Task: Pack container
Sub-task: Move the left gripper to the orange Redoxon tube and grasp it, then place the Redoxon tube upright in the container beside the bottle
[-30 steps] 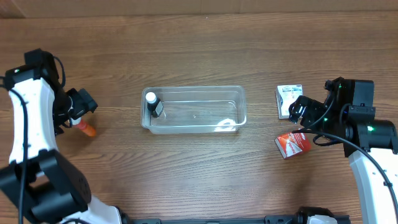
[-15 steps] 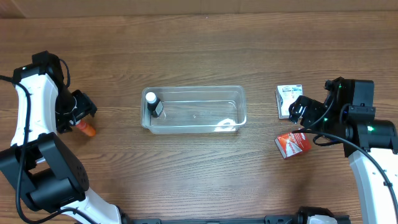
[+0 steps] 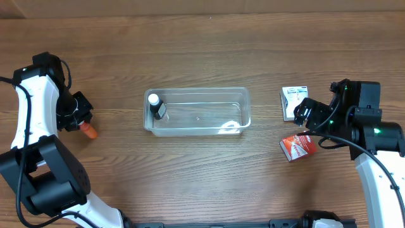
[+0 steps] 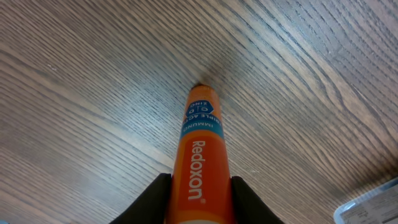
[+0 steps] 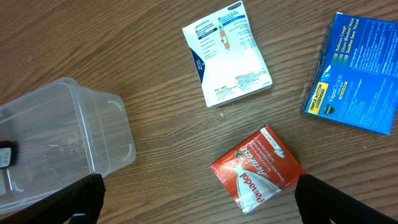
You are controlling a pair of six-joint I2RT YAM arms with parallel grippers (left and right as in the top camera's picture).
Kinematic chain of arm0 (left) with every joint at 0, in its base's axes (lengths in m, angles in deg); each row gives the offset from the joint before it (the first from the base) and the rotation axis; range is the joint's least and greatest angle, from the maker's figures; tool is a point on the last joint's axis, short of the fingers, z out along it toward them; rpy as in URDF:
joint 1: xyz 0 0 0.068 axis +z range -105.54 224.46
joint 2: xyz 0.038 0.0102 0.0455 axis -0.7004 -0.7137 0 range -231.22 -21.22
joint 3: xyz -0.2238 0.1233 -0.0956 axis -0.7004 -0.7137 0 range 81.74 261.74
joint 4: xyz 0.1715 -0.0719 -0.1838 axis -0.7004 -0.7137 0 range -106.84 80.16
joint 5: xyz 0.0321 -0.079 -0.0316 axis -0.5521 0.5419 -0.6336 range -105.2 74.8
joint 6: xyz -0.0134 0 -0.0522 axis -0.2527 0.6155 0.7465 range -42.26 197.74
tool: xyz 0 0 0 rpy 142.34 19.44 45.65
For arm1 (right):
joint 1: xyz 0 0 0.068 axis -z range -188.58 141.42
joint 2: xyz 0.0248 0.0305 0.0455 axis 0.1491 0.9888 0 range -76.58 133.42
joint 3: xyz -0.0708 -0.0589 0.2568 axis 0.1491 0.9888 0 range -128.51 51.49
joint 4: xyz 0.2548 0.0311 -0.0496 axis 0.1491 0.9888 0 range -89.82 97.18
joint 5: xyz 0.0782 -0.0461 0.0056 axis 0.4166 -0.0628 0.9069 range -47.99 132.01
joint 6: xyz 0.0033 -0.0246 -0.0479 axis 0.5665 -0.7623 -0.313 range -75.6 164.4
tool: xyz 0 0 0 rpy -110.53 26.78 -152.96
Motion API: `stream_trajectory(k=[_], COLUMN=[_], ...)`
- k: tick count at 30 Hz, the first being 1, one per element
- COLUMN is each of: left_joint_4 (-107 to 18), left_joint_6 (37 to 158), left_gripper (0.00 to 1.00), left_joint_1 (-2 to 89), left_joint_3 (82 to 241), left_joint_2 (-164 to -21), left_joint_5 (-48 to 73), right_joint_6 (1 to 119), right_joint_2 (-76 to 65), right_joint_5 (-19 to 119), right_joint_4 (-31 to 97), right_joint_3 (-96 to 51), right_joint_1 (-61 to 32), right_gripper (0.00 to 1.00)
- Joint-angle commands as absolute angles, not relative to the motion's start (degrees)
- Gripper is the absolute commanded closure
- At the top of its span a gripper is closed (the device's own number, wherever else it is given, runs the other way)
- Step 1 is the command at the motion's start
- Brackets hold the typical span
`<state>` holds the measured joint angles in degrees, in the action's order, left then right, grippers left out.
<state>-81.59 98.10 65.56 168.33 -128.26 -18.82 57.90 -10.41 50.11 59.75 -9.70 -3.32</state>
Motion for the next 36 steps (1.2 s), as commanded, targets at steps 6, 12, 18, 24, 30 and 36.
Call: stream_trajectory(k=[6, 12, 18, 24, 30, 36], left_joint_4=[-82.5, -83.4, -86.6, -88.9, -93.2, -93.0], left_joint_6=[97.1, 97.0, 96.7, 97.7, 98.1, 99.2], left_gripper=[0.88, 0.96, 0.96, 0.96, 0.96, 0.96], left_joint_1=[64.1, 59.8, 50.9, 41.1, 34.2, 32.7], left_joint_3=[169.4, 174.2, 178.8, 179.1, 178.9, 175.7], left_joint_2=[-128.6, -124.8, -115.4, -107.6, -107.7, -108.9], left_joint_5=[-18.4, -18.6, -18.6, -17.9, -17.8, -17.3], right_joint_6=[58.0, 58.0, 58.0, 58.0, 58.0, 58.0], right_joint_2=[-10.7, -10.7, -10.7, -10.7, -10.7, -10.7], right_joint_5=[49.6, 49.6, 49.6, 49.6, 49.6, 49.6], right_joint_4=[59.4, 59.4, 59.4, 59.4, 59.4, 59.5], right_joint_3=[-11.5, -11.5, -11.5, -11.5, -11.5, -11.5], right_joint_1=[-3.0, -3.0, -3.0, -3.0, -3.0, -3.0], right_gripper=[0.00, 0.00, 0.00, 0.00, 0.00, 0.00])
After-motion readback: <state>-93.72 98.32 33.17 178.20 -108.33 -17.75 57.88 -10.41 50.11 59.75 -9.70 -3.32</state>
